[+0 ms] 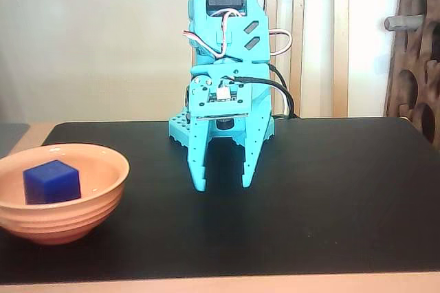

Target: Place the blue cube in the orange bowl.

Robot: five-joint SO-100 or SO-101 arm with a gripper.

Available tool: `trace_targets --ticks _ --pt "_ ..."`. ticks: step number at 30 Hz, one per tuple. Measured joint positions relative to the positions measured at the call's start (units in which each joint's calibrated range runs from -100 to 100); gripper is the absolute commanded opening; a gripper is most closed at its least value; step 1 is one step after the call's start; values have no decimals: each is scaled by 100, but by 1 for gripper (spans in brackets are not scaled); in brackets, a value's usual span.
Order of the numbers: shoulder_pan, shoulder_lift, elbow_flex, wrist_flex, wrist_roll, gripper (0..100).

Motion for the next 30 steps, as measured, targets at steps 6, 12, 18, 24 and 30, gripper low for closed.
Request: trace_targets --ticks 6,12,18,24,30 --pt "-9 -25 0 0 0 0" --pt "-19 -25 0 0 0 0" --pt "-19 -25 0 0 0 0" --pt "-19 -25 0 0 -5 0" --pt "-19 -25 0 0 -5 0"
